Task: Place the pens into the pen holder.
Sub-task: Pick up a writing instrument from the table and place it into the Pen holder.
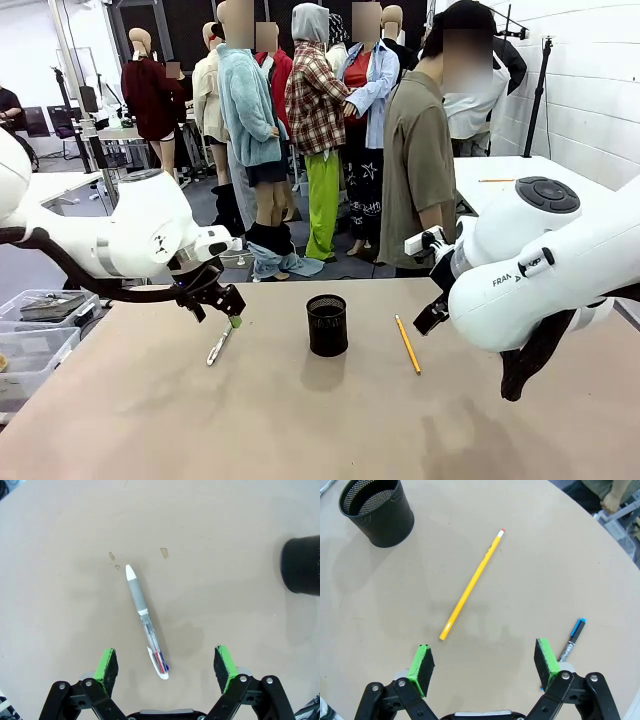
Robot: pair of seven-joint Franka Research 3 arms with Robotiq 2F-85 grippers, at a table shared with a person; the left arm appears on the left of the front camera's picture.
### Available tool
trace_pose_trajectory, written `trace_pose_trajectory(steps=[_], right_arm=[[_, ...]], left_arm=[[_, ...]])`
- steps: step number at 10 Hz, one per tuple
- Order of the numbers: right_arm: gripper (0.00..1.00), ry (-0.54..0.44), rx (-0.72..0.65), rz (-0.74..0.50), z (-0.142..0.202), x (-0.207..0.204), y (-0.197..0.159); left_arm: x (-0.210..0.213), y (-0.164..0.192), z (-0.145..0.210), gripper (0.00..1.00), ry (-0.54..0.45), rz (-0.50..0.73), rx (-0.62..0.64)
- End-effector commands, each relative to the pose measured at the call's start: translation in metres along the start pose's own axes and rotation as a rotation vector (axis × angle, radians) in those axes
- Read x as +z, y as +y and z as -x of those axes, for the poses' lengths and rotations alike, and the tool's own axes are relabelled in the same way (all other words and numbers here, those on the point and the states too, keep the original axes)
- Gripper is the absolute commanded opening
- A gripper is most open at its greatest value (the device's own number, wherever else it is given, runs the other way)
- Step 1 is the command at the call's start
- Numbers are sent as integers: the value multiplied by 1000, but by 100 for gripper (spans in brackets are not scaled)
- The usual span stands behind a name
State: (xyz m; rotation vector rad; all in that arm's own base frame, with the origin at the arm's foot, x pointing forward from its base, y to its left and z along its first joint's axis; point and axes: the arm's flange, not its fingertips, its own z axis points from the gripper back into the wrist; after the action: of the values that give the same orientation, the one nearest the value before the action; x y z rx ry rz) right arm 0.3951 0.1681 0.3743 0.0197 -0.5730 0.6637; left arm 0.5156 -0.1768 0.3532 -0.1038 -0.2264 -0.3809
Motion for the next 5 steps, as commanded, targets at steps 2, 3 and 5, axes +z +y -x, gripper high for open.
trace_pose_trajectory(steps=[2, 3, 5], right_arm=[[100, 1, -1, -1, 0, 0, 0], [100, 1, -1, -1, 0, 0, 0], [100, 1, -1, -1, 0, 0, 0]], left_arm=[[-25, 2, -21, 100, 66, -36, 58], [-32, 4, -23, 100, 77, -38, 64], [-43, 7, -26, 100, 99, -32, 71]])
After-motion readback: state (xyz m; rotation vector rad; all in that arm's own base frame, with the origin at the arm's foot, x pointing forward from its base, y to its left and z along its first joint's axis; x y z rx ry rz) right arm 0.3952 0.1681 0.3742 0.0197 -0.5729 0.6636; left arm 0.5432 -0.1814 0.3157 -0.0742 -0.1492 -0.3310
